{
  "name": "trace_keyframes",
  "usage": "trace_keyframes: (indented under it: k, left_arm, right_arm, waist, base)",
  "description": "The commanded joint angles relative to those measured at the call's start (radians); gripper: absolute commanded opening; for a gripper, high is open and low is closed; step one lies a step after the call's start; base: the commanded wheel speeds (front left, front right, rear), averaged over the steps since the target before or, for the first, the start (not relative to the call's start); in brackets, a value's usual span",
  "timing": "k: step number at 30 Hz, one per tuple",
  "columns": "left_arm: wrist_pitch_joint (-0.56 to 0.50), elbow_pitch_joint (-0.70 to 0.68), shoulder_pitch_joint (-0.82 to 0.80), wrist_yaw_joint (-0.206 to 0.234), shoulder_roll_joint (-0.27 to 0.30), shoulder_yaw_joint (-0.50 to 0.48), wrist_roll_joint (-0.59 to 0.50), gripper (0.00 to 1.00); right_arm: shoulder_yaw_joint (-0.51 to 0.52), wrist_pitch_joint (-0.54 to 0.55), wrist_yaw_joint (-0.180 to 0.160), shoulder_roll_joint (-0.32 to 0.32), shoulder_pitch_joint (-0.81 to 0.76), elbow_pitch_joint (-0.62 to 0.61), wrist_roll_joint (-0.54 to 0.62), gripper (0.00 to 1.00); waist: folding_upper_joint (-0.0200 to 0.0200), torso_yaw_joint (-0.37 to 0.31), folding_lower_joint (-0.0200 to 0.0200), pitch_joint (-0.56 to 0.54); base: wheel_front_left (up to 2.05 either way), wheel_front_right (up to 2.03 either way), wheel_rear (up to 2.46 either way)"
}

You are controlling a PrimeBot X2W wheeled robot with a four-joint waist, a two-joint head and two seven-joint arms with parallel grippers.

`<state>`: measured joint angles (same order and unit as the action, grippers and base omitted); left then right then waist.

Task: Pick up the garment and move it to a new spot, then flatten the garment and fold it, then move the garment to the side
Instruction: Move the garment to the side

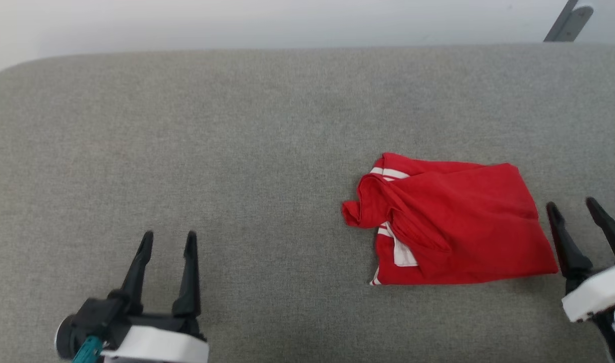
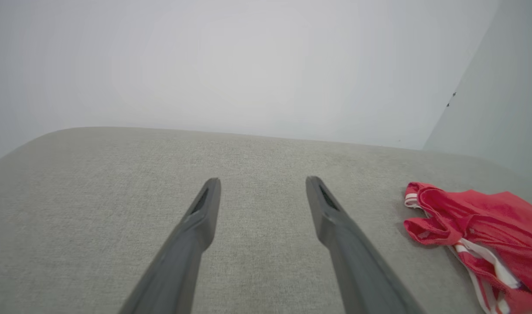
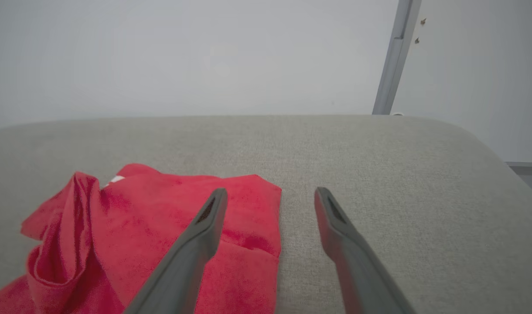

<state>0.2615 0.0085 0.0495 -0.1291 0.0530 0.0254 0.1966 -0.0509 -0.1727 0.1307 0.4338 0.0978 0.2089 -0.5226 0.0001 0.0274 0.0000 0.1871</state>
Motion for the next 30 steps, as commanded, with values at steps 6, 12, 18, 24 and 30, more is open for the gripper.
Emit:
trace_keyframes:
  k: [6, 12, 18, 24, 30]
  left_arm:
    - [0.004, 0.006, -0.086, -0.002, -0.001, 0.053, -0.007, 1.0]
    - [0.004, 0.012, -0.155, -0.002, -0.002, 0.094, 0.004, 1.0]
    - [0.005, 0.021, -0.217, -0.002, -0.001, 0.134, 0.02, 1.0]
    - [0.005, 0.038, -0.239, -0.002, -0.001, 0.137, 0.014, 1.0]
    - [0.005, 0.058, -0.254, -0.002, -0.002, 0.139, -0.014, 1.0]
  right_arm:
    - [-0.142, 0.276, 0.0, 0.18, 0.119, 0.0, -0.056, 1.0]
    - [-0.265, 0.569, 0.0, 0.315, 0.178, -0.056, -0.222, 1.0]
    - [-0.303, 0.685, 0.0, 0.346, 0.226, -0.032, -0.353, 1.0]
    - [-0.349, 0.7, 0.0, 0.32, 0.235, 0.006, -0.392, 0.0]
    - [-0.315, 0.631, -0.003, 0.324, 0.264, 0.027, -0.403, 0.0]
  waist:
    - [-0.0001, 0.009, 0.0, 0.071]
    - [-0.0001, 0.033, 0.0, 0.144]
    - [-0.0001, 0.062, 0.0, 0.221]
    - [-0.0001, 0.057, 0.0, 0.25]
    - [-0.0001, 0.009, 0.0, 0.254]
  base:
    - [0.0, 0.0, 0.0]
    - [0.0, 0.0, 0.0]
    - [0.0, 0.0, 0.0]
    - [0.0, 0.0, 0.0]
    - [0.0, 0.0, 0.0]
